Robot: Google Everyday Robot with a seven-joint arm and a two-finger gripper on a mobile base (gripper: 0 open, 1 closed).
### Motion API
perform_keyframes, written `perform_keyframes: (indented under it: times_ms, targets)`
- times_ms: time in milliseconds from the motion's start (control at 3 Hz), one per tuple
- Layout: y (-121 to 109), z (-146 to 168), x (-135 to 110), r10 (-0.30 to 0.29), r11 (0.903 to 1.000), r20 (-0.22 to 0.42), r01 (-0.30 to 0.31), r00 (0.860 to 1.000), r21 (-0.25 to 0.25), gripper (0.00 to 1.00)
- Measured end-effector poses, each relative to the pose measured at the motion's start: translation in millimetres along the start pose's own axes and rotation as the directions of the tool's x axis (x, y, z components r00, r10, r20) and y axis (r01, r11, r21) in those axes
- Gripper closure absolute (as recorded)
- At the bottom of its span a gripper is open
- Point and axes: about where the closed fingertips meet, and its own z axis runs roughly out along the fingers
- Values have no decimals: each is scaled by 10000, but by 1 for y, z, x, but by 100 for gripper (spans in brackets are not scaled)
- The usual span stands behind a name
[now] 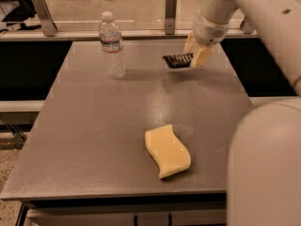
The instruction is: Move rxbar chocolate near sponge
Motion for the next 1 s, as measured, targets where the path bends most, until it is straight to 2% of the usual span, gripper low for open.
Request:
perform_keyframes:
  times_ms: [333, 667, 1000]
  targets:
    - [65, -67, 15, 54, 9971, 848, -118, 9964, 758, 100]
    - [156, -113, 42, 648, 9929, 726, -716, 9953, 949, 100]
    - [154, -113, 41, 631, 9927, 729, -701, 9953, 980, 100]
